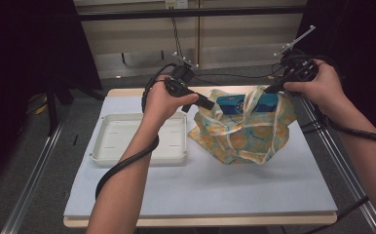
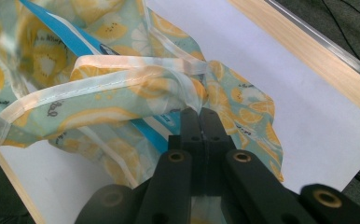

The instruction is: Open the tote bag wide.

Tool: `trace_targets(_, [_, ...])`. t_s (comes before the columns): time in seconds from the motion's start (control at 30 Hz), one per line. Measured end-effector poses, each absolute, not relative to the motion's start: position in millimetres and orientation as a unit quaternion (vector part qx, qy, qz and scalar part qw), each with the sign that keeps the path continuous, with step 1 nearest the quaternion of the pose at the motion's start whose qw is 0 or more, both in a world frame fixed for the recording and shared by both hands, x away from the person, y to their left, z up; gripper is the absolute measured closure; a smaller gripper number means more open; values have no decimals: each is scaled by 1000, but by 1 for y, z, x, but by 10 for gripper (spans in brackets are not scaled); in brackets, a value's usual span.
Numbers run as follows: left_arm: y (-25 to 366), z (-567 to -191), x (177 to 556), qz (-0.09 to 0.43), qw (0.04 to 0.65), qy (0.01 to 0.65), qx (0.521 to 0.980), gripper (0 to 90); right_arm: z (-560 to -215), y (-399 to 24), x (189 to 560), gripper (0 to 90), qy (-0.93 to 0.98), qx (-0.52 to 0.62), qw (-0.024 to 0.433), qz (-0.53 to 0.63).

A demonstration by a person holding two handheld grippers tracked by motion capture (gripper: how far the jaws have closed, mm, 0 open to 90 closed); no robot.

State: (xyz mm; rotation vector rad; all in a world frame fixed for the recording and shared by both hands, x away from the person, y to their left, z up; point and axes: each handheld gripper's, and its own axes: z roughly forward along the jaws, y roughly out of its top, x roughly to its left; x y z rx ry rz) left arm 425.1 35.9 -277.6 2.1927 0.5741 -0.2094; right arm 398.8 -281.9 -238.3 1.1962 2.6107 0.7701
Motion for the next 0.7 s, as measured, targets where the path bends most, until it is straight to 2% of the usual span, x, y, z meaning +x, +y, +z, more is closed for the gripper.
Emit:
trace_targets(0.1, [31,-281,426,-93,403,216,885,665,-238,-281,399,900,876,398,84,260])
trace_targets(0.2, [28,-282,425,-107,400,219,884,885,-238,-282,398,900,874,402,83,261])
trace_targets(0.53, [31,-266,424,-92,402,228,882,900,-238,-285,399,900,874,398,83,267])
trace_targets(0.57, [33,-266,424,-87,408,229,879,842,-238,-285,399,900,874,399,82,265])
trace_targets(0.6, [34,-267,424,-81,413,238,875,842,-238,-285,399,900,874,399,82,265])
trace_targets(0.63, [35,-268,424,-76,412,249,873,696,-238,-285,399,900,875,396,83,265])
trace_targets(0.67, [36,-270,423,-75,404,247,877,658,-238,-285,399,900,875,397,83,264])
trace_targets(0.7, [36,-271,422,-69,390,255,882,537,-239,-285,398,900,874,398,82,266])
